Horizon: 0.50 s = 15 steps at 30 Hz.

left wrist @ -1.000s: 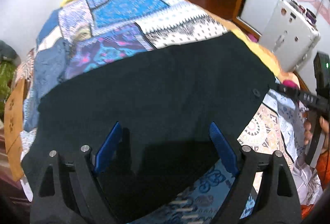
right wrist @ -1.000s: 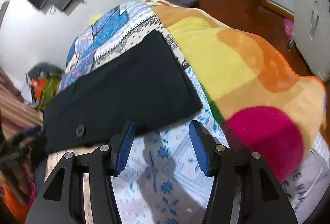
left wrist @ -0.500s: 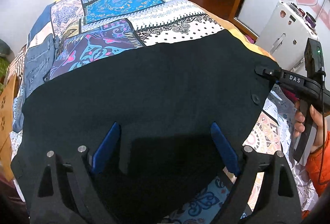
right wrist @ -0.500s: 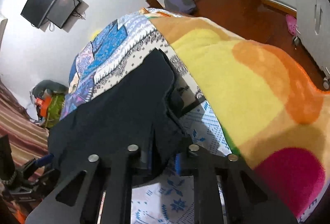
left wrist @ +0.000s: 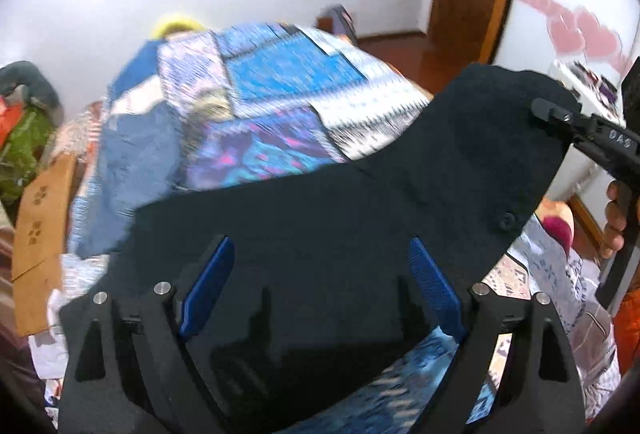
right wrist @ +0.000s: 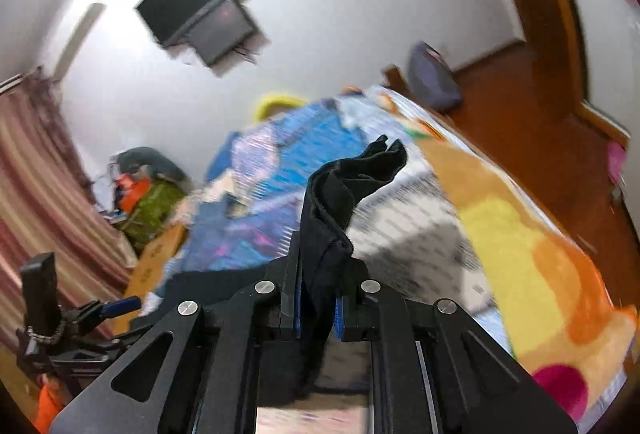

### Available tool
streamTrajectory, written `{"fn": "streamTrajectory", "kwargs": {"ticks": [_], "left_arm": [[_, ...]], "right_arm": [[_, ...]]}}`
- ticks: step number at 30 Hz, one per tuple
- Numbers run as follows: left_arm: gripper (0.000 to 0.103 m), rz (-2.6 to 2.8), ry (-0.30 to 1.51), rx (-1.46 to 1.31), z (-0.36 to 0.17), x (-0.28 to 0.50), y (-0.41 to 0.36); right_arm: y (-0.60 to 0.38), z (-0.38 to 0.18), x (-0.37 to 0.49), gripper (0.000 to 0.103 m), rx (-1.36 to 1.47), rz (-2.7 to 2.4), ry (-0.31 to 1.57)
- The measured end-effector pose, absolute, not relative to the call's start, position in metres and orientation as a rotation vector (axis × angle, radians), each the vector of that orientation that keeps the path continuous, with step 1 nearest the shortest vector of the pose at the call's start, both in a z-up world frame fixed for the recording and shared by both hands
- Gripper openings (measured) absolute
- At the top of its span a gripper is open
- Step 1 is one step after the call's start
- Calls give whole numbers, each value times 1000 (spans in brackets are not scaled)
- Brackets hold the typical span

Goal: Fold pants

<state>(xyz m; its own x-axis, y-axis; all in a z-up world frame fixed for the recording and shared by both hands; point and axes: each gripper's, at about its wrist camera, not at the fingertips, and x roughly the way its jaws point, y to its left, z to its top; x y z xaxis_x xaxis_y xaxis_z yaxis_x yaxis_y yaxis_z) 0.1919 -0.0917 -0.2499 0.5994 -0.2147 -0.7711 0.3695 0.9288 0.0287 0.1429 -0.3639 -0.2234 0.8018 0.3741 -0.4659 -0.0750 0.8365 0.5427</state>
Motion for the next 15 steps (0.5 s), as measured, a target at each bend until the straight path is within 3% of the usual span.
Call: {"fn": "streamTrajectory", "kwargs": {"ticks": [7, 15], "left_arm": [[90, -215, 752, 133, -216, 171, -22], [90, -79, 735, 31, -216, 150, 60]], "right_arm": [[-298, -179, 162, 10, 465, 417, 540], [-207, -191, 179, 10, 374, 599, 615]]}}
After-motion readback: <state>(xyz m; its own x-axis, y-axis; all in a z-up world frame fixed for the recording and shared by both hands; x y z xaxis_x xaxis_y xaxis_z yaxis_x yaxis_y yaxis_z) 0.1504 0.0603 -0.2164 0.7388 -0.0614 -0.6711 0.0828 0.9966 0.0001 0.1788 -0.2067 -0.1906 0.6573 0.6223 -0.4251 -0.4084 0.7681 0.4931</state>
